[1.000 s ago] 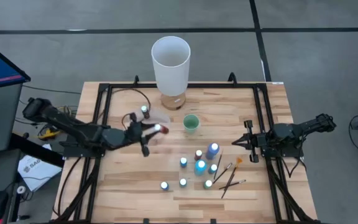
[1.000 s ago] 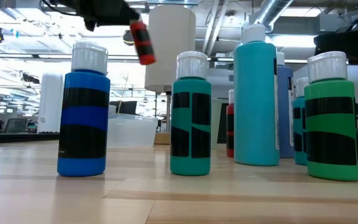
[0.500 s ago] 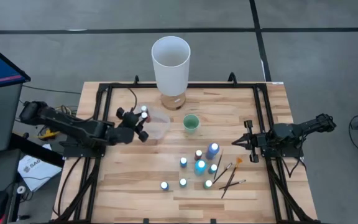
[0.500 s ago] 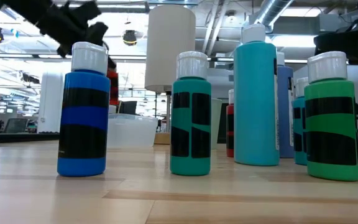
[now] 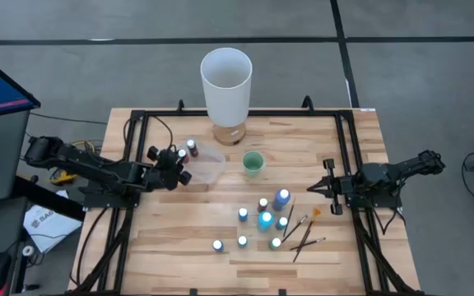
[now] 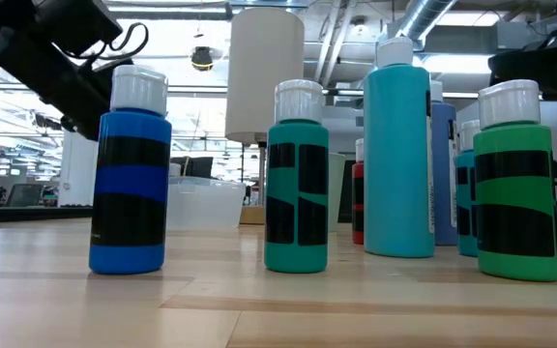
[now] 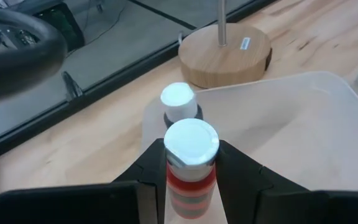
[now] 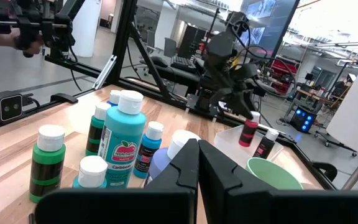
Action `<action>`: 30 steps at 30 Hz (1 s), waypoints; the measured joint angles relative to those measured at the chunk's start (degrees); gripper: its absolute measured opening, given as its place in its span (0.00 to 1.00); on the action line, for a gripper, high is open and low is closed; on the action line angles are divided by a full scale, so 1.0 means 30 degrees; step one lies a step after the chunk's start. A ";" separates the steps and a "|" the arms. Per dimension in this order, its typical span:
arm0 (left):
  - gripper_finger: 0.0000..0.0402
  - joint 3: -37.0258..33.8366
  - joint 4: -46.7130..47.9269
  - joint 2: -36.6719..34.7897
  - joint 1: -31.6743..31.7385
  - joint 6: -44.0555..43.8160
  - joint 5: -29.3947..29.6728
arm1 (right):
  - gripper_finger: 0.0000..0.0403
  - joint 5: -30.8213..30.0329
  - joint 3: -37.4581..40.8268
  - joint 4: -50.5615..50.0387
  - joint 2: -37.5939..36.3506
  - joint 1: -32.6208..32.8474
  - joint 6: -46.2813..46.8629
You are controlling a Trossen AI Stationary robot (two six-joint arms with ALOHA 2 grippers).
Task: Pick & Place Paint Supplies
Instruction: Put the left red paint bottle into the transparent bin
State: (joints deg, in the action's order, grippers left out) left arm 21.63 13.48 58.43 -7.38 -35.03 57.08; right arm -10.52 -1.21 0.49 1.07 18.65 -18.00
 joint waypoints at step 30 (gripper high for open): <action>0.22 0.0000 -0.1985 0.1993 0.0833 -0.0420 0.0096 | 0.00 -0.0003 0.0007 0.0003 0.0004 0.0001 0.0000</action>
State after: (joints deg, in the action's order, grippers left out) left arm 21.63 7.52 64.41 -4.89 -36.29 57.37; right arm -10.53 -1.19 0.50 1.08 18.66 -18.00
